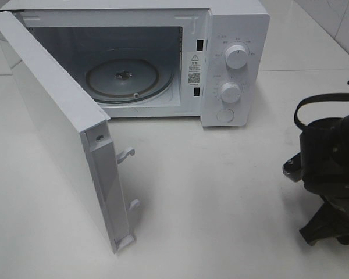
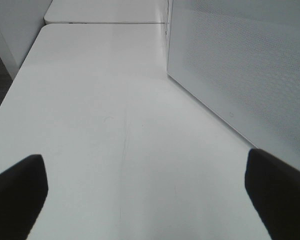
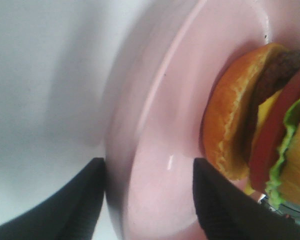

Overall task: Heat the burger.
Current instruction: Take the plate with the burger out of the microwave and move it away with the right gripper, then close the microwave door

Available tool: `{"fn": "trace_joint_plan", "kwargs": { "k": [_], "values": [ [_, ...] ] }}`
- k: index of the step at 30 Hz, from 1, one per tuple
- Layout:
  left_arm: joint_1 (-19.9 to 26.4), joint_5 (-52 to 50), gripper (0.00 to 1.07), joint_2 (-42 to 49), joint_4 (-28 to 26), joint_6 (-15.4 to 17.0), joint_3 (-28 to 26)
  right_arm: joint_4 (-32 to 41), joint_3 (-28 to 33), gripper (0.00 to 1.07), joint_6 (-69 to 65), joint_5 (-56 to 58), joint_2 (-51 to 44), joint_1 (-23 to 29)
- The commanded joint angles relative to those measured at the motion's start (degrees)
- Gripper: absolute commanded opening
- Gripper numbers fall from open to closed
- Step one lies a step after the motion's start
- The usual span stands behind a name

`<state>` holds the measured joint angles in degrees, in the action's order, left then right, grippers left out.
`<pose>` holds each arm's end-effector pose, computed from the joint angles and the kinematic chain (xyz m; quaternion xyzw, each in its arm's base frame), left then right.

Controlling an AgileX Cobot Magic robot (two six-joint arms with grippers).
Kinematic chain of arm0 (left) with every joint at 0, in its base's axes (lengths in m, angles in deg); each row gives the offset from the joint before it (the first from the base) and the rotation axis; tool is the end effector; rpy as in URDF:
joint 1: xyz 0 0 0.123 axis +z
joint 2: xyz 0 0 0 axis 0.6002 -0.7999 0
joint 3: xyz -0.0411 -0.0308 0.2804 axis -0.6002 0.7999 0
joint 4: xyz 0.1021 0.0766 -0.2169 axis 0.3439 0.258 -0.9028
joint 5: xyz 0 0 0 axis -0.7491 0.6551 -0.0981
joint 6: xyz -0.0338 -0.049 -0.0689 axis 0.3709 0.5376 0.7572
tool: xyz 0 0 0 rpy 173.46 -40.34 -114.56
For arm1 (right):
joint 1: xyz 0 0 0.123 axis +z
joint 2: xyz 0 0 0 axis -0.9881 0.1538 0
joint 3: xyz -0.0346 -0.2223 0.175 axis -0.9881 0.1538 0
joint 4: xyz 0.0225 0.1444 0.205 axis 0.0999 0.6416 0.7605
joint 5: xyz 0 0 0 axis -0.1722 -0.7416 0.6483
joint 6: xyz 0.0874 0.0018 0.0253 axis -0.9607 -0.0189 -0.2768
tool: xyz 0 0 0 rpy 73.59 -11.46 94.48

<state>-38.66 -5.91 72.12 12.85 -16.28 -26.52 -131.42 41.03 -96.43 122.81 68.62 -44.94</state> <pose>-0.0051 -0.0003 0.2800 0.0132 0.8448 -0.0113 0.5349 0.1983 0.0832 0.1153 -0.0881 0.9493 -0.2932 0.0707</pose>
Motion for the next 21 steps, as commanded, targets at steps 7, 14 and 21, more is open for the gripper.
{"fn": "trace_joint_plan", "kwargs": {
  "k": [7, 14, 21],
  "values": [
    [0.1, -0.1, 1.0, 1.1, 0.1, 0.0, 0.1, 11.5, -9.2, 0.67, 23.1, 1.2, -10.4, 0.2],
    [0.1, -0.1, 1.0, 1.1, 0.1, 0.0, 0.1, 23.4, -12.8, 0.72, 40.5, 0.2, -15.5, 0.2],
    [0.1, -0.1, 1.0, 1.1, 0.1, 0.0, 0.1, 35.1, -12.8, 0.74, 50.4, 3.0, -22.3, 0.2]
  ]
}}
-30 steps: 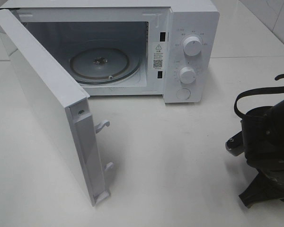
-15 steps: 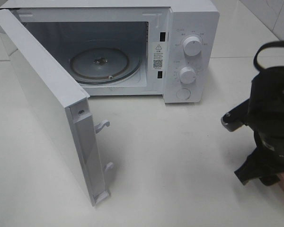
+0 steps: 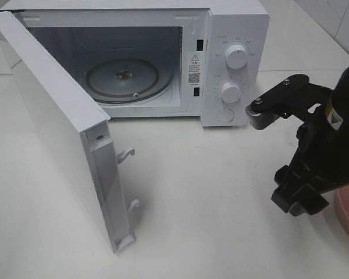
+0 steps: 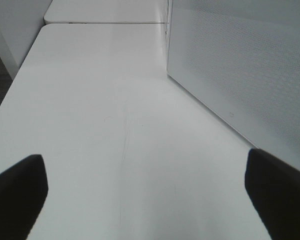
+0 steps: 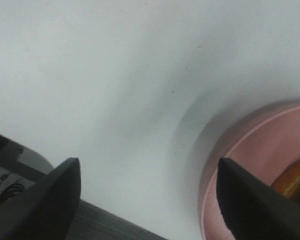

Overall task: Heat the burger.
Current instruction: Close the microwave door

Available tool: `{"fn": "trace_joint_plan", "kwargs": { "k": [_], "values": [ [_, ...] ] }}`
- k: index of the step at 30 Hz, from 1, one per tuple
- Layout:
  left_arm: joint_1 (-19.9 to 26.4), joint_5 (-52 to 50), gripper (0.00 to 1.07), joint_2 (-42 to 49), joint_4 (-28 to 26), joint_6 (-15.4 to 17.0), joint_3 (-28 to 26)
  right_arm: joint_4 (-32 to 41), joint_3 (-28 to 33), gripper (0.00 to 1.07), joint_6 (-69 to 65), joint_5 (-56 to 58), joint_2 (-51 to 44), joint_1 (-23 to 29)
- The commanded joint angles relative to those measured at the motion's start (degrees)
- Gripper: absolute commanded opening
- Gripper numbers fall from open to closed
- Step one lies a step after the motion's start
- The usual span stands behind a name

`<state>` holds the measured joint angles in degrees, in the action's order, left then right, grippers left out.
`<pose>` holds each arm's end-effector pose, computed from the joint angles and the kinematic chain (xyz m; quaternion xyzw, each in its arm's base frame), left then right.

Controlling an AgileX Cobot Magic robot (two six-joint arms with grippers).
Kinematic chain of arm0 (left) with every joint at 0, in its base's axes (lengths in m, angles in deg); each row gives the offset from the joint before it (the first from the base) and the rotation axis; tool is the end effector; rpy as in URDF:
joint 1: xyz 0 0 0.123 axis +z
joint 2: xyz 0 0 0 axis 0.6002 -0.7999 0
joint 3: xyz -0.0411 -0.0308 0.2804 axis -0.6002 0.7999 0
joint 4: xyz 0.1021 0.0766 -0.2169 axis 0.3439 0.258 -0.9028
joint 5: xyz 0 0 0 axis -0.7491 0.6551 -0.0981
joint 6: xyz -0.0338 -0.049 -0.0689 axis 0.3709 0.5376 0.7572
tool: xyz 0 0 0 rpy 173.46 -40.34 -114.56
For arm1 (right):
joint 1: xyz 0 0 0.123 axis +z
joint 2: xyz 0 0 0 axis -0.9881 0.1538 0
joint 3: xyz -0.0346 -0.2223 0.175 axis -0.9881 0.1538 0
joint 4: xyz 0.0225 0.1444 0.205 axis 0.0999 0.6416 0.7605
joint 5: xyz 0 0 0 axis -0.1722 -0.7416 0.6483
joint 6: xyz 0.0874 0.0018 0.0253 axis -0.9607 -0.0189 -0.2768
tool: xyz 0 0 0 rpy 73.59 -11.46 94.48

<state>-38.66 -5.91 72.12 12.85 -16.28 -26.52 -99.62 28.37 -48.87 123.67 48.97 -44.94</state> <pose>-0.0051 -0.0003 0.2800 0.0132 0.8448 -0.0113 0.5349 0.1973 0.1246 0.2219 -0.2565 0.9581 -0.0494 0.1173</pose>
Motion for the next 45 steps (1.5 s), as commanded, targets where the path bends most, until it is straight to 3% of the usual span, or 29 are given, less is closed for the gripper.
{"fn": "trace_joint_plan", "kwargs": {
  "k": [1, 13, 20, 33, 37, 39, 45],
  "values": [
    [0.1, -0.1, 1.0, 1.1, 0.1, 0.0, 0.1, 3.3, -0.2, 0.74, 2.9, 2.2, -2.7, 0.2],
    [0.1, -0.1, 1.0, 1.1, 0.1, 0.0, 0.1, 4.5, 0.3, 0.77, 4.5, 8.8, -23.9, 0.2],
    [0.1, -0.1, 1.0, 1.1, 0.1, 0.0, 0.1, 4.4, 8.2, 0.77, 2.3, 9.8, -40.5, 0.2],
    [0.1, -0.1, 1.0, 1.1, 0.1, 0.0, 0.1, 4.2, 15.0, 0.76, -0.9, 11.8, -56.1, -0.2],
    [0.1, -0.1, 1.0, 1.1, 0.1, 0.0, 0.1, 4.4, 15.2, 0.76, -0.8, 10.9, -57.7, -2.8],
    [0.1, -0.1, 1.0, 1.1, 0.1, 0.0, 0.1, 4.3, 15.9, 0.76, 0.5, 9.3, -59.5, -7.8],
    [0.1, -0.1, 1.0, 1.1, 0.1, 0.0, 0.1, 5.1, 17.0, 0.76, 1.3, 7.4, -61.7, -12.8]
  ]
}}
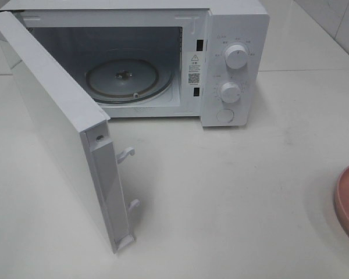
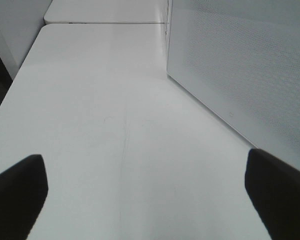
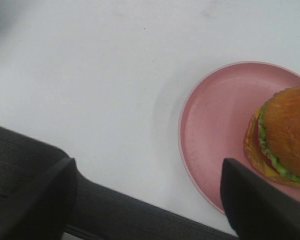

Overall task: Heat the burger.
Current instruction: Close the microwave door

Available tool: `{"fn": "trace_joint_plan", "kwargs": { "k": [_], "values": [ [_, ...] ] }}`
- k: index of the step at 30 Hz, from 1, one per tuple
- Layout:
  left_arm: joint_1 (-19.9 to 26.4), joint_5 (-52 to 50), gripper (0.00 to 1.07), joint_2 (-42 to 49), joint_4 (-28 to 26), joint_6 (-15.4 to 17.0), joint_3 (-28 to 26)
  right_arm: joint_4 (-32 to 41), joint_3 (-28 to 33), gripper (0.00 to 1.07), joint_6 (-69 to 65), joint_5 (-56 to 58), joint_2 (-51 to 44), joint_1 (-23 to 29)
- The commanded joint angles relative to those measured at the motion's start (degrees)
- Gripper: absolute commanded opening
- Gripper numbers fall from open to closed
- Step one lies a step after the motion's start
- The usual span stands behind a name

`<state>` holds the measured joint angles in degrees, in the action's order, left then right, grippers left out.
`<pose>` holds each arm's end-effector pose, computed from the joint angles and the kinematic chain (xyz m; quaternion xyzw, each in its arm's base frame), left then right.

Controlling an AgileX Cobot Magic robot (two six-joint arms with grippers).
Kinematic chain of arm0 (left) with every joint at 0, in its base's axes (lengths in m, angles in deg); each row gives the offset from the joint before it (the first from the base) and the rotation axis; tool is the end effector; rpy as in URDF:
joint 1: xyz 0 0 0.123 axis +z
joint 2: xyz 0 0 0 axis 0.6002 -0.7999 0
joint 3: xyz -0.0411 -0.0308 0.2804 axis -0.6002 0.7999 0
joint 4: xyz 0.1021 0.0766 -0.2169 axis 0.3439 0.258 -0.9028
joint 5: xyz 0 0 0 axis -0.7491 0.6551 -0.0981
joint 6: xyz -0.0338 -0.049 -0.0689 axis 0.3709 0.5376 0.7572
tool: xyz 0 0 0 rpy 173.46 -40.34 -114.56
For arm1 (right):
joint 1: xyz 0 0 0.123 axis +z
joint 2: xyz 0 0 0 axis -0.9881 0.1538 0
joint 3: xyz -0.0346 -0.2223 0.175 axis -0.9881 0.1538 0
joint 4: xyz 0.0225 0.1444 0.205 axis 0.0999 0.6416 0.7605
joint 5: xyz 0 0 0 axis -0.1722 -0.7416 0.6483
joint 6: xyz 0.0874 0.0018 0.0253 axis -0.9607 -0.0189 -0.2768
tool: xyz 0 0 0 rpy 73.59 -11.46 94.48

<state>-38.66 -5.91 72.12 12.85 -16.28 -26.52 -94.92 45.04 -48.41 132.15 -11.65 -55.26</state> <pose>-0.0051 -0.0003 0.2800 0.0132 0.8448 -0.0113 0.5349 0.0442 0.0089 0.2765 -0.1132 0.9133 0.0609 0.3864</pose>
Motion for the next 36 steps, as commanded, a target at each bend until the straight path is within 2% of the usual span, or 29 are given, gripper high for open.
{"fn": "trace_joint_plan", "kwargs": {
  "k": [1, 2, 4, 6, 7, 15, 26, 36],
  "values": [
    [0.1, -0.1, 1.0, 1.1, 0.1, 0.0, 0.1, 0.4, 0.3, 0.76, 0.9, -1.0, -1.3, -3.3],
    [0.1, -0.1, 1.0, 1.1, 0.1, 0.0, 0.1, 0.4, 0.3, 0.76, 0.9, -1.0, -1.3, -3.3],
    [0.1, -0.1, 1.0, 1.1, 0.1, 0.0, 0.1, 1.1, 0.3, 0.76, 1.4, -1.0, -2.6, -7.2],
    [0.1, -0.1, 1.0, 1.1, 0.1, 0.0, 0.1, 1.3, 0.3, 0.76, 1.8, -1.0, -3.2, -8.1],
    [0.1, -0.1, 1.0, 1.1, 0.1, 0.0, 0.1, 1.9, 0.3, 0.76, 2.3, -1.1, -4.2, -10.5],
    [0.1, -0.1, 1.0, 1.1, 0.1, 0.0, 0.1, 2.5, 0.3, 0.76, 3.0, -1.1, -11.1, -16.0],
    [0.1, -0.1, 1.0, 1.1, 0.1, 0.0, 0.1, 3.1, 0.5, 0.76, 4.0, -1.1, -20.2, -17.1],
    [0.1, -0.1, 1.0, 1.0, 0.0, 0.0, 0.1, 3.8, 0.5, 0.75, 4.9, -1.2, -20.1, -17.1]
  ]
}}
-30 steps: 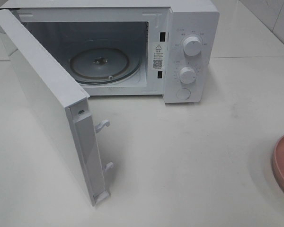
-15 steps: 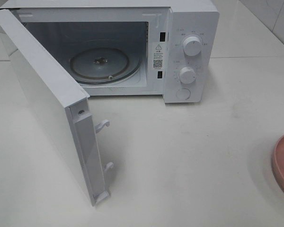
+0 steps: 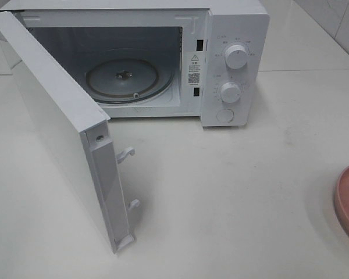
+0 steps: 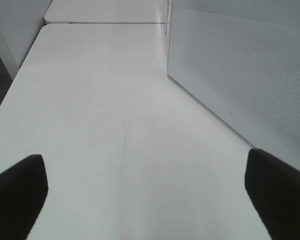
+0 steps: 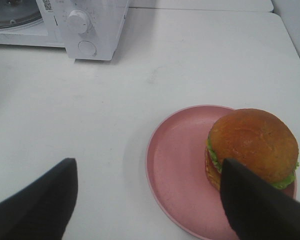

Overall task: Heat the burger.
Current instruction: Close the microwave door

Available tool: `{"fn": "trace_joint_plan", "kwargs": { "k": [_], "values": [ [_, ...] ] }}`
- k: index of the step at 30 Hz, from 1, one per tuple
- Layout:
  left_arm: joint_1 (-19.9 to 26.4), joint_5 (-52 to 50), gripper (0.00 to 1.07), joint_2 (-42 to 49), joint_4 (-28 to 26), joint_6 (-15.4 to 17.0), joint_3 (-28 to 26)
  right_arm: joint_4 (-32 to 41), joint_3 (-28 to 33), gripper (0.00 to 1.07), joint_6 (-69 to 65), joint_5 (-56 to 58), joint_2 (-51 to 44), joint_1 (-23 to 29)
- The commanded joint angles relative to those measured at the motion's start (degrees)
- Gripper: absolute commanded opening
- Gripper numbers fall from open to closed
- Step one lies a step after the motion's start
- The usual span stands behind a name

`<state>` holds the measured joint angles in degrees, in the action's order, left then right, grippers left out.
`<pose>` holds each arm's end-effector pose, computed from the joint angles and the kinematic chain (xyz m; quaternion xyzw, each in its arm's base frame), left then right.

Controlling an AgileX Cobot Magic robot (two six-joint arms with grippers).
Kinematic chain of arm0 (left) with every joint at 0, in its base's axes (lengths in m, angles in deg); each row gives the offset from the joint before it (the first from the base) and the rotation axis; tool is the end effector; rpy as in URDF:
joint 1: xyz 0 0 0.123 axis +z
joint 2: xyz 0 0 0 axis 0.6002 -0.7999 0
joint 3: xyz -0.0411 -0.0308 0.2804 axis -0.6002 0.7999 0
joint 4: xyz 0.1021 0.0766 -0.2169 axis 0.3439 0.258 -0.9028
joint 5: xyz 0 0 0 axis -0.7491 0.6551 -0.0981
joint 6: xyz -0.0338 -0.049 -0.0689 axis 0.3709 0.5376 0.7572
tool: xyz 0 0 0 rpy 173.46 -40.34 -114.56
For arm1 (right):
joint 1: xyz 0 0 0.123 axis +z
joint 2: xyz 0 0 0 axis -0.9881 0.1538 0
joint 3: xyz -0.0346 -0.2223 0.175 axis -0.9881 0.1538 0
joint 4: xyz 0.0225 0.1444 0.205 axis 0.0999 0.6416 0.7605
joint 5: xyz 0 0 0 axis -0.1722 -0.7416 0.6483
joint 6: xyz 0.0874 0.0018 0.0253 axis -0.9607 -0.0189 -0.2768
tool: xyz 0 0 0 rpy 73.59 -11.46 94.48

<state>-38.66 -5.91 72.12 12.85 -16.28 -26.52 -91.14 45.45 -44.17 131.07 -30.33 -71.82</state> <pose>-0.0051 -0.0003 0.2800 0.0132 0.8448 -0.0113 0.5349 -0.0048 -0.0069 0.2814 -0.0045 0.8440 0.0456 0.5344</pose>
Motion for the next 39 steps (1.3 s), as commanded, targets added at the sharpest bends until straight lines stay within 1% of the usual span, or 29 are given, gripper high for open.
{"fn": "trace_joint_plan", "kwargs": {
  "k": [1, 39],
  "values": [
    [0.1, -0.1, 1.0, 1.0, 0.0, 0.0, 0.1, 0.0, 0.1, 0.75, 0.6, -0.1, -1.4, -0.5],
    [0.1, -0.1, 1.0, 1.0, 0.0, 0.0, 0.1, 0.0, 0.1, 0.75, 0.6, -0.1, -1.4, -0.5]
  ]
}}
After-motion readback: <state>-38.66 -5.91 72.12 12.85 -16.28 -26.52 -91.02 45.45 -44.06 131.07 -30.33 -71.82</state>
